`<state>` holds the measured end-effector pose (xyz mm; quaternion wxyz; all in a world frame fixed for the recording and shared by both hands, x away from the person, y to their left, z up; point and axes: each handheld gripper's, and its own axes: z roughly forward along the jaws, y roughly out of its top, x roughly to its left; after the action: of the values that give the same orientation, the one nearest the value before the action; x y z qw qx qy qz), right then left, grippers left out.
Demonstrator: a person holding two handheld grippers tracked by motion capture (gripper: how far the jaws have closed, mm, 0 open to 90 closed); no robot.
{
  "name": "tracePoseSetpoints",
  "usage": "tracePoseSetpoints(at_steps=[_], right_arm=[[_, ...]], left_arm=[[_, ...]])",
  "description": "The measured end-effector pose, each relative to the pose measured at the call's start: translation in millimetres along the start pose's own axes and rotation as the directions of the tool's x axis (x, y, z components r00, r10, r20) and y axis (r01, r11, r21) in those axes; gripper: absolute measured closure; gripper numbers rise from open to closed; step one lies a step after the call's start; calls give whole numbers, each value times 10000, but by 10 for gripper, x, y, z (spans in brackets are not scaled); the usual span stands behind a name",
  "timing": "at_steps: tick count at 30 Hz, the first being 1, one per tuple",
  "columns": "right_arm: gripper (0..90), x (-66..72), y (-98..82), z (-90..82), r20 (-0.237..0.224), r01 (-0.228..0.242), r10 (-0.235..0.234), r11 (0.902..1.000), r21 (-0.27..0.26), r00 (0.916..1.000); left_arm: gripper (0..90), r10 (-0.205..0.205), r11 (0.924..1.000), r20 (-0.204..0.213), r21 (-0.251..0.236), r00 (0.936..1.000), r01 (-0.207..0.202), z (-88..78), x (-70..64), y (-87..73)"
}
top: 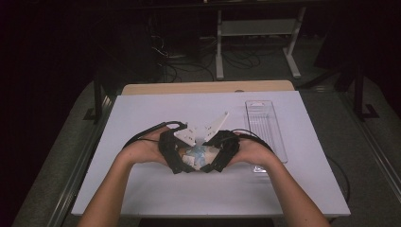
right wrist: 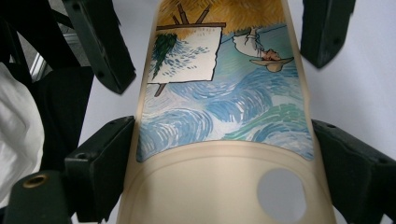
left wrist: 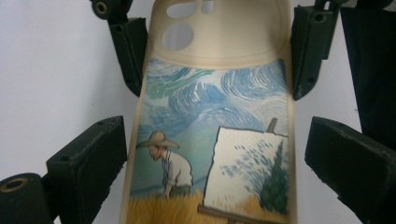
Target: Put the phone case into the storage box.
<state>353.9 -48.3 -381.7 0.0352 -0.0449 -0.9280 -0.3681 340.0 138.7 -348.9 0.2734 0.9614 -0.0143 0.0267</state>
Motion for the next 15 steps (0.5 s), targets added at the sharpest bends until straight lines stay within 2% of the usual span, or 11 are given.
tracePoseSetpoints(at_steps=[3, 5, 6, 8, 11, 15], right_arm=[[112, -9, -10, -16, 17, -170, 169, 9999, 19, 9999], [112, -24, -20, -29, 101, -204, 205, 9998, -16, 9997], [112, -33, -24, -42, 118, -216, 215, 9998, 22, 9997], [111, -49, -36, -70, 227, -306, 307, 9995, -27, 9993], [111, -83, -60, -112, 346, -670, 676, 9976, -188, 9971], [111, -122, -112, -143, 464, -944, 954, 9953, -235, 9944]], left_arm=[[44, 16, 10000, -176, -42, 9998, -17, -56, 14, -18], [34, -331, 9989, -310, -350, 9990, 320, -79, 7, -39], [34, -317, 9988, -398, -378, 9987, 302, -101, 21, -53], [31, -721, 9958, -489, -608, 9962, 691, -134, 21, -80], [29, -1122, 9913, -619, -755, 9918, 1074, -188, 39, -131], [29, -1366, 9881, -933, -836, 9862, 1289, -246, 55, -211]])
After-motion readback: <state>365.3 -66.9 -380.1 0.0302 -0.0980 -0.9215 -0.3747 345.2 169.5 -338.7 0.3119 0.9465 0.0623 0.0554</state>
